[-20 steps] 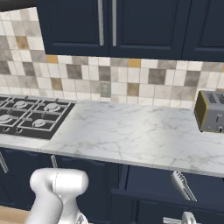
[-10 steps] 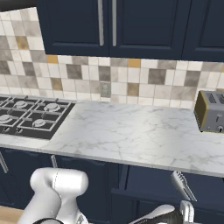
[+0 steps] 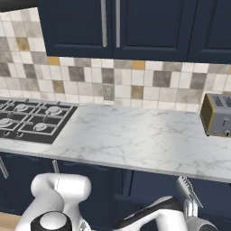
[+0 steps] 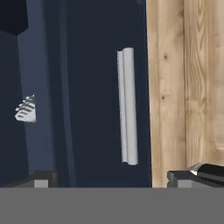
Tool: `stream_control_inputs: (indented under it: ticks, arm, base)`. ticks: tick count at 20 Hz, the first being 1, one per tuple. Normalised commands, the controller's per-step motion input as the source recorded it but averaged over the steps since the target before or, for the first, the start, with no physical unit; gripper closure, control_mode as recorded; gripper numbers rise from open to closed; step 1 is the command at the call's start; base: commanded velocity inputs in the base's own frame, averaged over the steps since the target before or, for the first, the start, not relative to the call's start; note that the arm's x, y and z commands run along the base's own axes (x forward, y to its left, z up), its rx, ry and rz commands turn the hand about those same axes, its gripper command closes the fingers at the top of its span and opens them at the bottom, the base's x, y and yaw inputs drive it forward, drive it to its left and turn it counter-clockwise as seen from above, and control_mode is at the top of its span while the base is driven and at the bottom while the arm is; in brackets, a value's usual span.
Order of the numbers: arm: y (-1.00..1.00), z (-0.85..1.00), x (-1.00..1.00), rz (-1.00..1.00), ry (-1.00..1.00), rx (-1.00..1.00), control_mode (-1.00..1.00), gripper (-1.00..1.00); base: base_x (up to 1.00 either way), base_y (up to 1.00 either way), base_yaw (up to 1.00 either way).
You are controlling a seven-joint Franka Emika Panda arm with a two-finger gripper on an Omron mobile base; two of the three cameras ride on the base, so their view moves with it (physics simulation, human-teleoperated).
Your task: Take the tongs from the drawer on the right and place them on the dining counter next to the tray containing the hot dog.
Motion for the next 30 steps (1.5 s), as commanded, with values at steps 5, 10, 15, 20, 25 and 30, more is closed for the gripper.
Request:
stream_control_inputs:
  ticks: [5,10,15,20,25,30]
  arm:
    - [0.0,0.0,0.04,0.0,0.01,0.0,-1.0,-1.0]
    - [0.01,0.24,0.31,0.0,0.24,0.0,-1.0,-1.0]
    - [0.0,0.18,0.06,0.02,0.18,-0.01,-1.0,-1.0]
    - [0.0,0.01,0.07,0.17,0.11,-0.04,-1.0,-1.0]
    - [0.0,0.0,0.01,0.3,0.08,-0.06,-1.0,-1.0]
    - [0.06,0.13,-0.16,0.21,0.04,-0.05,-1.0,-1.0]
  base:
    - [0.0,0.0,0.0]
    - [0.0,0.0,0.0]
    - [0.0,0.0,0.0]
    - [0.0,0.0,0.0]
    - [0.0,0.0,0.0]
    - [0.0,0.0,0.0]
